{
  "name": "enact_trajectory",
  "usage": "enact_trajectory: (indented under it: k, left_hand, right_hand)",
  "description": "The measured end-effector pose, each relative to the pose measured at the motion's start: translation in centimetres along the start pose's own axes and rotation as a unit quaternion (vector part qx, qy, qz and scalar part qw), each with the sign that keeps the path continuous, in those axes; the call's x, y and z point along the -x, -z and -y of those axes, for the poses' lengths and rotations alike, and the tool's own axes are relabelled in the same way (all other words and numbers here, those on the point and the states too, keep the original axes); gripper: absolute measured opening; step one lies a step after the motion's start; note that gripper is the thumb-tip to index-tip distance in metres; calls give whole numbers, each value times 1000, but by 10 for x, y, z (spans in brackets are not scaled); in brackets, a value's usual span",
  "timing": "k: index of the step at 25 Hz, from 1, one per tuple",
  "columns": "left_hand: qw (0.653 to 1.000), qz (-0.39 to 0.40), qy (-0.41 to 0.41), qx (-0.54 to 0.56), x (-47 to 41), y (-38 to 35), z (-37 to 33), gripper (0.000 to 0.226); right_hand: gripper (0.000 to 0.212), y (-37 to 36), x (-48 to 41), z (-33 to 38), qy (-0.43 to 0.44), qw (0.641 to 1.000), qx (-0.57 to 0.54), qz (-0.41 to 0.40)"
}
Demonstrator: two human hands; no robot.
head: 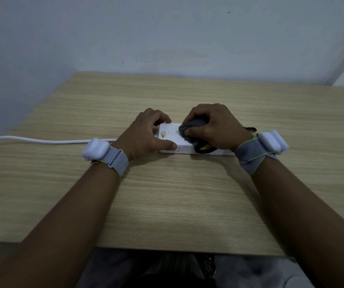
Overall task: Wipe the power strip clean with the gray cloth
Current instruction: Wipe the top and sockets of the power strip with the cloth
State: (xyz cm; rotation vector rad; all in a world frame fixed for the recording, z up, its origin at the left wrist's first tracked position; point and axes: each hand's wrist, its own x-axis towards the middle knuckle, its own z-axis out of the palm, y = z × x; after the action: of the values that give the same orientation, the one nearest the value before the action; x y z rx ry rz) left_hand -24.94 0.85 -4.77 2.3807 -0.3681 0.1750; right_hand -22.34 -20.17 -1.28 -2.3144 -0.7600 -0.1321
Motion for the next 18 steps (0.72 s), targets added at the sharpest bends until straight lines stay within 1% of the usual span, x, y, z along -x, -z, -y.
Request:
enact_trajectory:
  k: [2,3,4,7,9,11,14,15,16,18]
  left_hand:
    - [1000,0,1,2,0,0,-1,70]
    - [1000,1,2,2,0,0,-1,70]
    - [1000,1,1,1,0,0,-1,72]
    - [1000,0,0,5,0,0,0,77]
    - [1000,-3,2,7,0,0,0,75]
    - [1000,-4,1,6,-1,-1,-1,74]
    - [1000,-2,-1,10,-1,-1,-2,80]
    - [1000,0,-1,11,-1,-1,-2,83]
    - [1000,1,0,12,-1,-1,-1,85]
    - [1000,-1,3,14,-1,-1,0,80]
  right_hand:
    - [16,-2,-2,-1,-4,999,33,-38]
    - [16,-2,-3,-1,-8,998,40,-44]
    - [16,-1,-3,-2,-11,998,37,-39]
    - [15,7,2,-2,-17,1000,-14,15]
    - [14,10,3,-2,-24,999,-31,34]
    - [11,9,0,-6,-32,999,-16,11]
    - [11,6,-5,-12,-42,996,40,-69]
    - [12,6,-5,-13,-42,994,55,-82]
    - [13,6,-4,-14,-35,995,60,-78]
    - [15,5,0,-11,-11,998,44,-40]
